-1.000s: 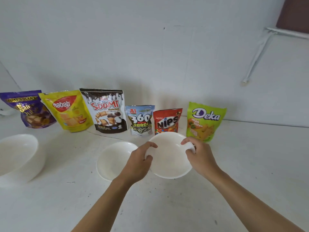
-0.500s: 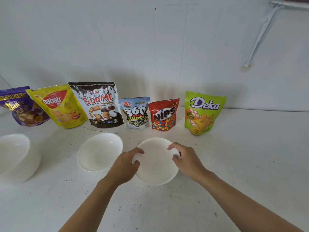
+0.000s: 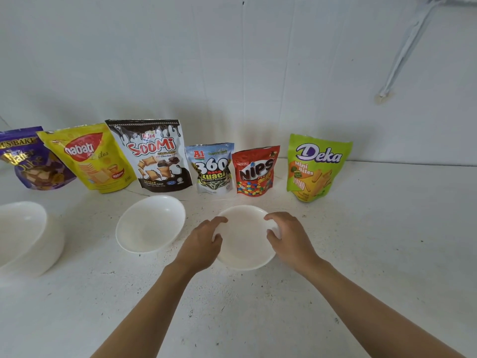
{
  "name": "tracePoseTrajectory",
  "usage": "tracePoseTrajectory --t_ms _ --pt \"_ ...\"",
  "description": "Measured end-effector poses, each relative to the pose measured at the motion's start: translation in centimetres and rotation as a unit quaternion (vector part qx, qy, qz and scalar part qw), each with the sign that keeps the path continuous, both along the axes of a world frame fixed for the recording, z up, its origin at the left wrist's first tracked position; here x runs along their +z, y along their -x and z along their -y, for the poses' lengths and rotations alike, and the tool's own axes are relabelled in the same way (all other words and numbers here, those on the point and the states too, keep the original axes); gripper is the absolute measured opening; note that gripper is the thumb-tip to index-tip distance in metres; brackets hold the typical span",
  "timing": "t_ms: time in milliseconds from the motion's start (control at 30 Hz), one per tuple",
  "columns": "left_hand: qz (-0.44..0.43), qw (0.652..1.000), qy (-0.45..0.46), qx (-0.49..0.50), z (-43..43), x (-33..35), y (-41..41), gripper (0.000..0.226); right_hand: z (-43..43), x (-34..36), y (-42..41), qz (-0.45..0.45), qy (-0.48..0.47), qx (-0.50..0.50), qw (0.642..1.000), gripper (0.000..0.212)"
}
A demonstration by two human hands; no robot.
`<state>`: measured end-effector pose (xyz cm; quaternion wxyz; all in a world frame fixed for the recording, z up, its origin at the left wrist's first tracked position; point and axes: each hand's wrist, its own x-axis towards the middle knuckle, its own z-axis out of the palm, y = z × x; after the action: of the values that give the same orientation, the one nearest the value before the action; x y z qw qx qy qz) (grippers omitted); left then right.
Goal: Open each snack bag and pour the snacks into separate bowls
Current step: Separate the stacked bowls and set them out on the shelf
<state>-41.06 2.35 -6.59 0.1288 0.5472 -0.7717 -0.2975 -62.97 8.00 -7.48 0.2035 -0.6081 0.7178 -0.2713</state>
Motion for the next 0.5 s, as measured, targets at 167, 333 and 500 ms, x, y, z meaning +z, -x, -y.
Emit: tracePoseTrajectory --t_ms 167,333,500 --pt "-0.023 0.996 0.072 0.042 0.1 3.4 -1.3 0.031 -0.1 2.9 -0.9 -0.023 0.083 -0.010 0.996 0.021" --pt "-0.106 0.973 0.160 0.131 -1.3 8.8 -4.9 0.010 0.6 7.8 -4.0 0.099 0.159 0.061 0.981 0.004" --pt "-0.152 0.949 0.192 0.198 -2.7 10.8 -11.0 0.011 1.8 10.7 -9.7 0.132 0.173 0.154 0.964 0.002"
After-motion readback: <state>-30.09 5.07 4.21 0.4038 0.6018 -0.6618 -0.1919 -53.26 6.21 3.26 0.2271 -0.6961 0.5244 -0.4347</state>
